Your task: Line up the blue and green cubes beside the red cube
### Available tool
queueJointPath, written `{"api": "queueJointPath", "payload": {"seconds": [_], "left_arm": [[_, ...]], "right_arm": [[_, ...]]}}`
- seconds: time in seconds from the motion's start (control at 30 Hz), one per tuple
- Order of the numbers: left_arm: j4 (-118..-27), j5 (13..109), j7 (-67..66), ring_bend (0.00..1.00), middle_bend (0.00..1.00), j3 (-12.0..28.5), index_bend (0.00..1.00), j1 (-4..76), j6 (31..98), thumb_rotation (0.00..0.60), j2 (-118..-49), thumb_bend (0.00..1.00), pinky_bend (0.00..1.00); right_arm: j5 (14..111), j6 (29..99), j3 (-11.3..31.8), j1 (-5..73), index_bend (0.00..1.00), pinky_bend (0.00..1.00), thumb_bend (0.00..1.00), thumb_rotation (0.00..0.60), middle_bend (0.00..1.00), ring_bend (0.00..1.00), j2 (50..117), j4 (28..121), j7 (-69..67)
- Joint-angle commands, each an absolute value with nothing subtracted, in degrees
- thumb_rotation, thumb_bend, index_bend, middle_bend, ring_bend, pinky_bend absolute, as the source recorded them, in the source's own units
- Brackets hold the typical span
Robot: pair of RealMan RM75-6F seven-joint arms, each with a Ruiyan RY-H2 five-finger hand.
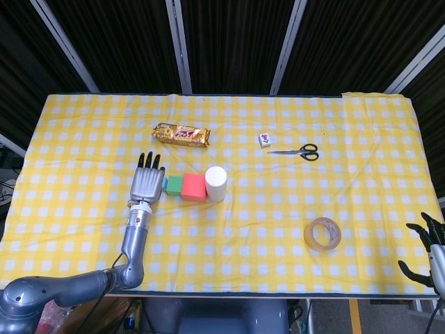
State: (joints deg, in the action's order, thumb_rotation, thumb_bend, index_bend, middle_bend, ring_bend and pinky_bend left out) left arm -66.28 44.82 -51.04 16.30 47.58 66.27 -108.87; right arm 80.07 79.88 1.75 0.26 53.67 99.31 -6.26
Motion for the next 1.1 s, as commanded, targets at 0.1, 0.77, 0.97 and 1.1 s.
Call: {"api": "queueJointPath", "payload": {"seconds": [0.1, 0.77, 0.97, 1.1], "left_arm": [[-66.04, 44.91, -51.11, 0.00, 0.07, 16.35, 0.46, 47.72, 66.23, 0.600, -109.20, 0.40, 0.00], [-65.30, 44.63, -52.02, 0.00, 0.07, 16.50, 0.46, 48.07, 66.01, 0.600, -110.01, 0.40, 0.00], [-64.82, 44.58, -52.26, 0.00, 0.07, 16.55, 0.46, 48.21, 65.95, 0.600, -110.41, 0.40, 0.00], [-64.68, 44.69, -52.37, 0.00, 0.07, 16.55, 0.46, 48.29, 65.98, 0.600, -110.56, 0.40, 0.00]], "right_arm": [[80.13, 79.94, 1.73, 0.21, 0.21, 0.00, 0.32, 0.600, 0.00, 0.00, 53.59, 99.30, -6.41], [80.28, 79.97, 1.71, 0.18, 0.21, 0.00, 0.32, 0.600, 0.00, 0.00, 53.54, 99.18, -6.70], [80.24, 79.95, 1.71, 0.17, 0.21, 0.00, 0.32, 0.600, 0.00, 0.00, 53.50, 99.21, -6.77], [80.31, 80.02, 1.70, 0.12, 0.21, 0.00, 0.32, 0.600, 0.00, 0.00, 53.45, 99.18, -6.89]]}}
